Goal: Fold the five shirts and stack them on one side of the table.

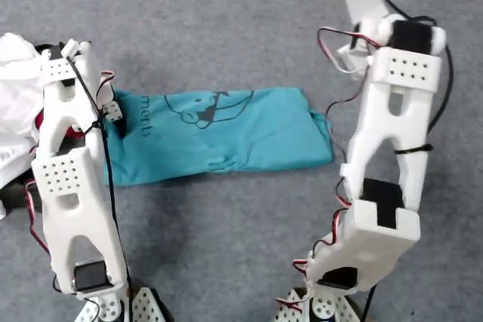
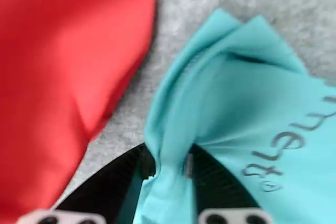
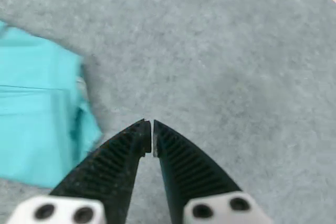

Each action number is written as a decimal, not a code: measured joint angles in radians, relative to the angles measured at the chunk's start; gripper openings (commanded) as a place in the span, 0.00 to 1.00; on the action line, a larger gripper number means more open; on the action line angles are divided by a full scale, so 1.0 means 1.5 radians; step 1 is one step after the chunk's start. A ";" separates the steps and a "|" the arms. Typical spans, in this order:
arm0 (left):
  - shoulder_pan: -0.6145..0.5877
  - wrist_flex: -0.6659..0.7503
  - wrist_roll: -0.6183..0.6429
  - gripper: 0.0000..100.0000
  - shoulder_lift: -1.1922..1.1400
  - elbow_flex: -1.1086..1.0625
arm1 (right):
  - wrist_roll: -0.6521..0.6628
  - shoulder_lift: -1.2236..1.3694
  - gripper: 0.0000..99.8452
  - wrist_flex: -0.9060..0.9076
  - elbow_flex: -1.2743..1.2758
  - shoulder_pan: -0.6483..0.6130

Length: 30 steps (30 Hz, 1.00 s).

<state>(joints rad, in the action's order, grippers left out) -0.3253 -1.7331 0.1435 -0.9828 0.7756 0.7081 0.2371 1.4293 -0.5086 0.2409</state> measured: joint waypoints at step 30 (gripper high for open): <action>0.487 -0.013 0.129 0.03 0.191 0.133 | 0.062 0.000 0.01 0.000 -0.108 0.292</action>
<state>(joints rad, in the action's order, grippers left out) 0.4051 -1.7530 0.3368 -0.6958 0.9751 0.8017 0.2371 1.4293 -0.6713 0.6782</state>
